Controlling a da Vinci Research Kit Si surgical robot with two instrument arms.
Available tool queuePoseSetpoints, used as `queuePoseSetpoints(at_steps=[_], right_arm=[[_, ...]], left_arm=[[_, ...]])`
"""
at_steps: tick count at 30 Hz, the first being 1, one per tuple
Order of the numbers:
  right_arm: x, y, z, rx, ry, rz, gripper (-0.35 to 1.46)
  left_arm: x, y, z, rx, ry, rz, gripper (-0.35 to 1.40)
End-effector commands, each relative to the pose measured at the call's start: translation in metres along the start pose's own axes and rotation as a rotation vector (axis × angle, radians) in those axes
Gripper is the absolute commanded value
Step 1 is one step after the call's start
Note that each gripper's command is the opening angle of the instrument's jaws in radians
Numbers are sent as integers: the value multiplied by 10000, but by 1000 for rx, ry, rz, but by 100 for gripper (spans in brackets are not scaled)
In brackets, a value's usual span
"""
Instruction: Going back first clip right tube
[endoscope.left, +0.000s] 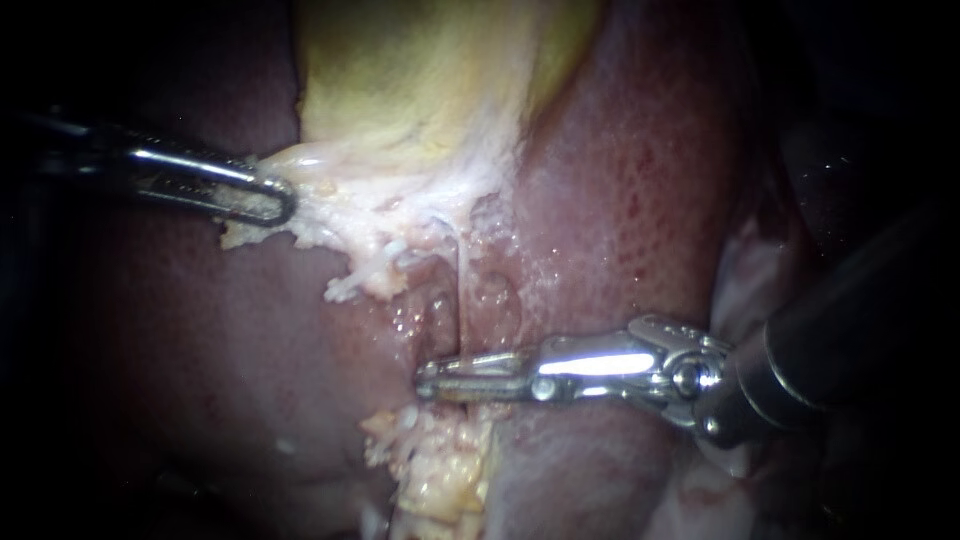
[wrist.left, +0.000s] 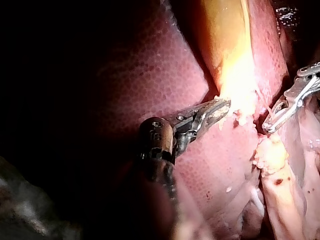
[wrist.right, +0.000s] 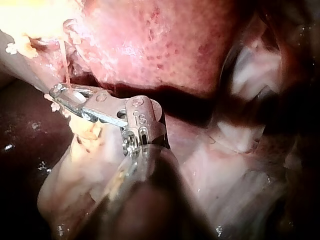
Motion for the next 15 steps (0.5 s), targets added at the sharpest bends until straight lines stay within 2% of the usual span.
queuePoseSetpoints(at_steps=[1, 5, 6, 9, 12, 15], right_arm=[[0, 0, 0, 0, 0, 0, -35], [1, 2, 2, -2, 2, 0, -31], [1, 3, 3, 0, 4, 0, -12], [-1, 6, 9, -1, 4, -74, 20], [0, 7, 17, -4, 6, -121, 37], [2, 8, 21, -5, 6, -180, 42]], left_arm=[[0, 0, 0, 0, 0, 0, -35], [0, 0, 0, 0, 0, 0, -35], [0, 0, 0, 0, 0, 0, -35], [0, 0, 0, 0, 0, 0, -35], [0, 0, 0, 0, 0, 0, -35], [0, 0, 0, 0, 0, 0, -35]])
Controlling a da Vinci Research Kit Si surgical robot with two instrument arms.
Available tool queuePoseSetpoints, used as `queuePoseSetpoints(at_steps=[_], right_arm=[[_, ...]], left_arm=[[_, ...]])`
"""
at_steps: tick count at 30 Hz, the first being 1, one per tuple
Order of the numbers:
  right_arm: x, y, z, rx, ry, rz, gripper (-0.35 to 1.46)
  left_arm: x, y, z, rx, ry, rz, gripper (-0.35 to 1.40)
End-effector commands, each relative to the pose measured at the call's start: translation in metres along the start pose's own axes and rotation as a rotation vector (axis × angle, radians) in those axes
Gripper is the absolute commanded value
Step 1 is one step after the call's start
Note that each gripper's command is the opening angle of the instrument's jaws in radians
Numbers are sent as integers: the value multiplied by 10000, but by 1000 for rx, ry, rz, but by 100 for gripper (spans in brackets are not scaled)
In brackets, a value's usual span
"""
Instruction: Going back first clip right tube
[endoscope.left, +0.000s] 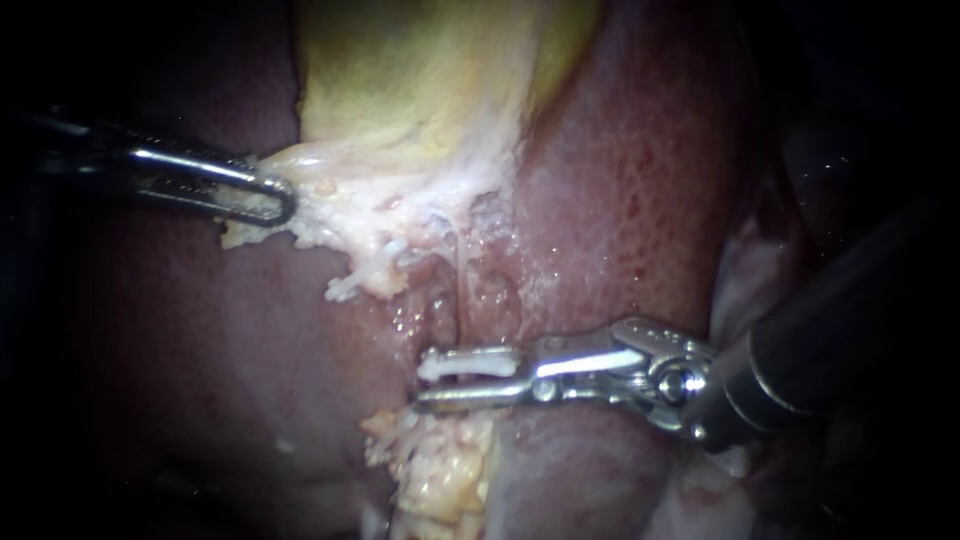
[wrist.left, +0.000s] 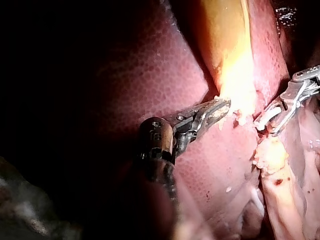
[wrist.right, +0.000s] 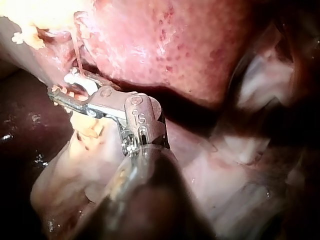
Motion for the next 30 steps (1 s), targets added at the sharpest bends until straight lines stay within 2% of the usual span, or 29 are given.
queuePoseSetpoints(at_steps=[1, 8, 11, 24, 30], right_arm=[[0, 2, 0, 0, 0, -33, 42], [3, 14, -4, -15, 9, -146, 46], [3, 16, -5, -54, 31, -176, 47], [2, 15, -12, -66, 37, -194, 48], [3, 20, -14, -105, 49, -200, 50]], left_arm=[[0, 0, 0, 0, 0, 0, -35], [0, 0, 0, 0, 0, 0, -35], [0, 0, 0, 0, 0, 0, -35], [0, 0, -1, 0, 0, 0, -35], [0, 0, -1, 0, 0, 0, -35]])
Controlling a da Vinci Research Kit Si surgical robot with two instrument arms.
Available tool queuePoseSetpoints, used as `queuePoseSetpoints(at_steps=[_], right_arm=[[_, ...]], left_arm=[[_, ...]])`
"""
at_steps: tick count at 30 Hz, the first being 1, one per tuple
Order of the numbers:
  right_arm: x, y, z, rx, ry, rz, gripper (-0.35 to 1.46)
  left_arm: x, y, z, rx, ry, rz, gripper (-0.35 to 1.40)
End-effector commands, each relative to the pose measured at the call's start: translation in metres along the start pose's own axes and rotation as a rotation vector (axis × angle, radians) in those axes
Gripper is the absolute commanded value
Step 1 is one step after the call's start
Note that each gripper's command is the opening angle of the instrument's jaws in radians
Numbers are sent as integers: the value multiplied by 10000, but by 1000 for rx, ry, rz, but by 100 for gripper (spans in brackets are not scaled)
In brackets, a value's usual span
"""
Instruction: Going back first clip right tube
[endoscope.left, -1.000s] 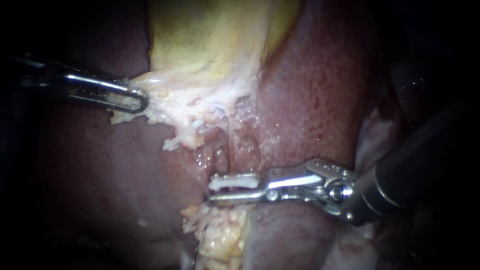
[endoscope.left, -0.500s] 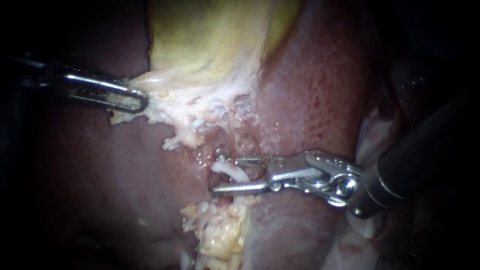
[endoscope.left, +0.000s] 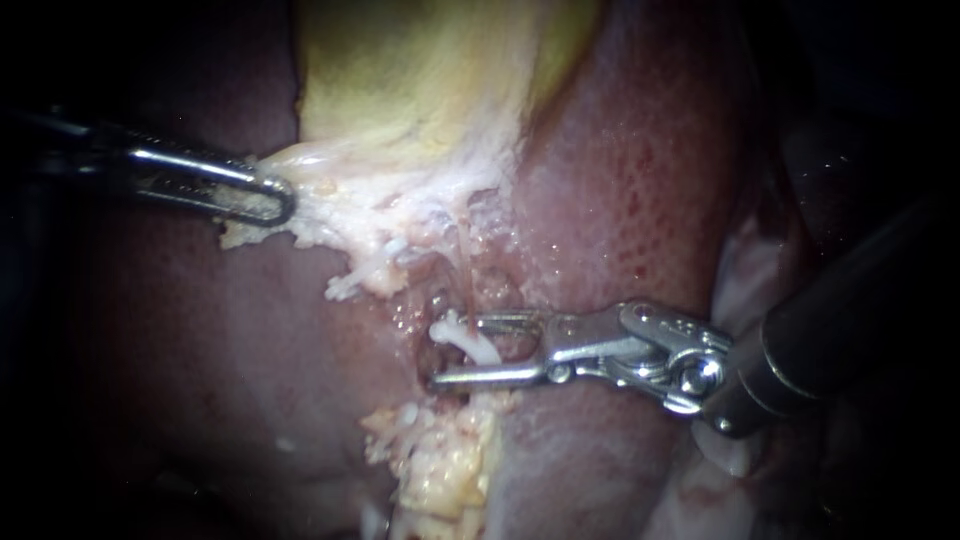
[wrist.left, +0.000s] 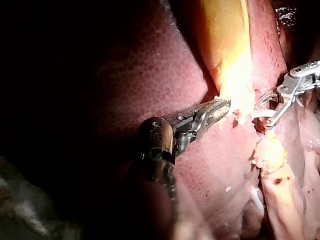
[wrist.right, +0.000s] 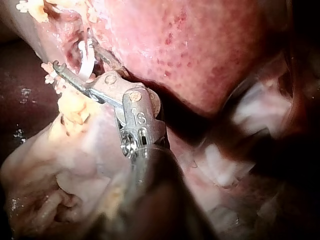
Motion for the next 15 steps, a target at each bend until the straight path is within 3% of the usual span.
queuePoseSetpoints(at_steps=[1, 15], right_arm=[[-1, 2, 0, -1, 0, 7, 50], [-3, 5, -5, -12, 6, 54, 50]], left_arm=[[0, 0, 0, 0, 0, 0, -35], [0, 0, 0, 0, 0, 0, -35]])
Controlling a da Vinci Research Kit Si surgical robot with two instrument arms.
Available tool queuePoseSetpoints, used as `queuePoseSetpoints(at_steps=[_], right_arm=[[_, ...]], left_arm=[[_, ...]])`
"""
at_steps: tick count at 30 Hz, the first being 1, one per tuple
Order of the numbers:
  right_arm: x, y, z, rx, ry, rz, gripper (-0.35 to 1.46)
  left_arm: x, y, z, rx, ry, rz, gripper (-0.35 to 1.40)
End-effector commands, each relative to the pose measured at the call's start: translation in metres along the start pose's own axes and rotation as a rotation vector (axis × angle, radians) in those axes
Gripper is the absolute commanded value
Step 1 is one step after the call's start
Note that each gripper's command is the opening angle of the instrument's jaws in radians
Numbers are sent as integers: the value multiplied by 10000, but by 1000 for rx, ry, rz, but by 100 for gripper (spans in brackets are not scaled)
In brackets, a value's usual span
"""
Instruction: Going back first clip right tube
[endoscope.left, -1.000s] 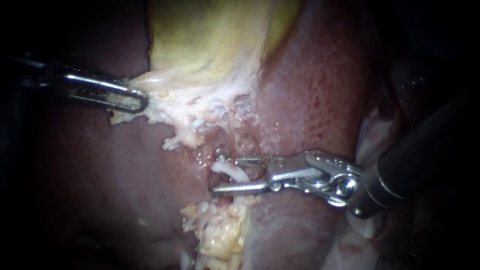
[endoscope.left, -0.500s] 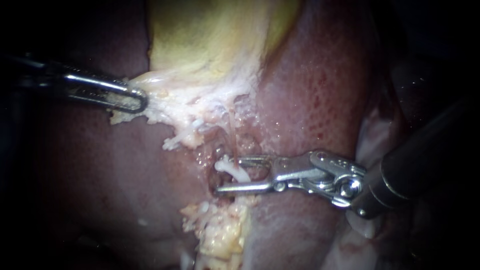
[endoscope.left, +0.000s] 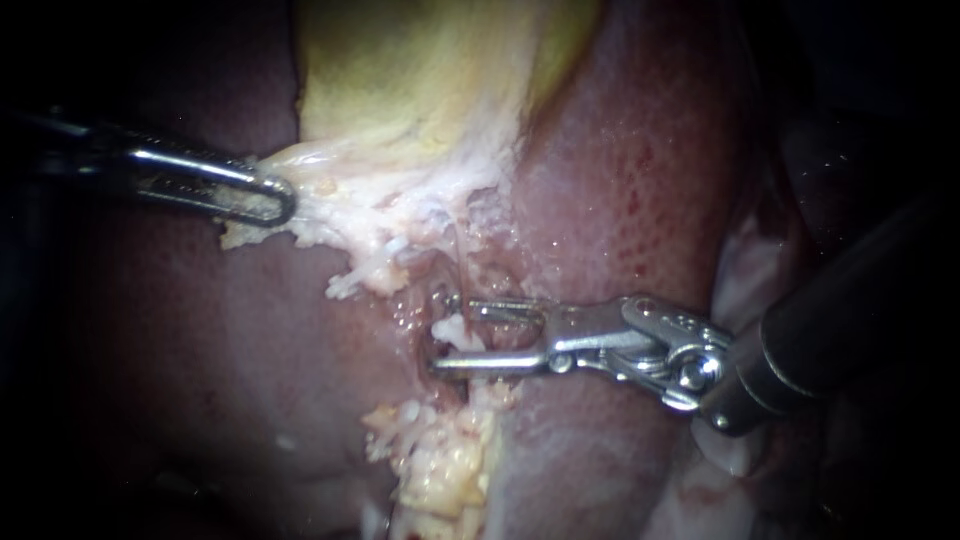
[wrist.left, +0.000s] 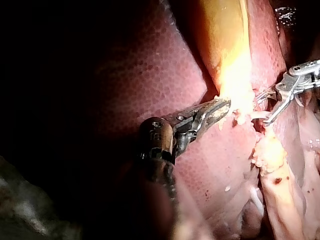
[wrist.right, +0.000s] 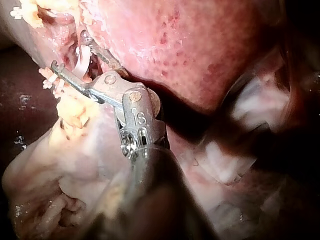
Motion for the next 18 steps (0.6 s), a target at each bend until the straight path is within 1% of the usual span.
queuePoseSetpoints(at_steps=[1, 2, 6, 7, 9, 10, 13, 16, 18], right_arm=[[0, 0, -2, 2, -1, -1, 50], [-1, 0, -4, 3, -2, -19, 50], [1, -3, -18, 11, -11, -172, 50], [2, -4, -22, 11, -20, -213, 50], [5, -4, -29, 8, -40, -266, 50], [8, -5, -34, 5, -58, -307, 50], [20, -7, -50, 3, -92, -383, 50], [36, -10, -66, 7, -110, -439, 50], [46, -14, -78, 11, -128, -492, 50]], left_arm=[[0, 0, 0, 1, 0, 0, -35], [0, 0, 0, 1, 0, 0, -35], [0, 0, 0, 1, 0, 0, -35], [0, 0, 0, 1, 0, 0, -35], [0, 0, 0, 0, 0, 0, -35], [0, 0, 0, 0, 0, 0, -35], [0, 0, -1, 0, 0, 0, -35], [0, 0, -1, 0, 0, 0, -35], [0, 0, -1, 0, 0, 0, -35]])
